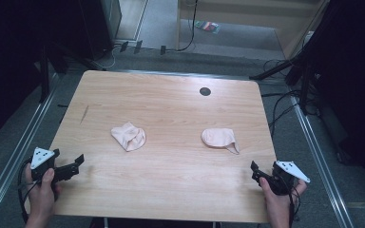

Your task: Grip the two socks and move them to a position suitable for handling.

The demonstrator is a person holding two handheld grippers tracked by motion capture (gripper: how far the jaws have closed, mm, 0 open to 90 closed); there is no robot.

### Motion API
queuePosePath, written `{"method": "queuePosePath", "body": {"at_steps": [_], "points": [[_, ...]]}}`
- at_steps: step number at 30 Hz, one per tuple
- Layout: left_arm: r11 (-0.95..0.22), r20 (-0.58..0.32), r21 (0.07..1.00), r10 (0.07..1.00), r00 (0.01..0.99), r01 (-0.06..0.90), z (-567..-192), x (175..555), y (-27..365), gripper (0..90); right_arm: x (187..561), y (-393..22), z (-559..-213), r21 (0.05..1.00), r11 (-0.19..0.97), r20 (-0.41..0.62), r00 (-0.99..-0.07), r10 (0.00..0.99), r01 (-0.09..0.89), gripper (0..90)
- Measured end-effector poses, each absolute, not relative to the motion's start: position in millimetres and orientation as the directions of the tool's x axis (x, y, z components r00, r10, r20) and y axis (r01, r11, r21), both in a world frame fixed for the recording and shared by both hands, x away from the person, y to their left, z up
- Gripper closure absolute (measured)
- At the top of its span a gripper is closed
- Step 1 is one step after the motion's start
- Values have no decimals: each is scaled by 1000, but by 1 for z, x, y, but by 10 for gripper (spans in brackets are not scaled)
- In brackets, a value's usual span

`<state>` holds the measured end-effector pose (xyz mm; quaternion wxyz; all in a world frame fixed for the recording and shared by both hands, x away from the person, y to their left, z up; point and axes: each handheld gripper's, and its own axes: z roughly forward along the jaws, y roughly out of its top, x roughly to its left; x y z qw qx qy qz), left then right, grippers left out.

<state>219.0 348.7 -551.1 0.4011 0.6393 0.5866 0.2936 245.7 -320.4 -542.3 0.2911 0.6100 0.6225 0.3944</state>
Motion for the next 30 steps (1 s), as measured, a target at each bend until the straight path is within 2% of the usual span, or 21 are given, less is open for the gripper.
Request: {"method": "queuePosePath", "body": {"at_steps": [7, 17, 30], "points": [[18, -102, 858, 985, 136, 514, -551, 219, 349, 56, 244, -314, -533, 853, -48, 104, -79, 991, 520, 134], [29, -114, 859, 984, 137, 511, -551, 219, 351, 56, 261, -280, -494, 856, 4, 81, -141, 987, 516, 144], [30, -116, 858, 984, 136, 513, -551, 219, 351, 56, 311, -237, -486, 809, 2, 93, -132, 987, 588, 189]]}}
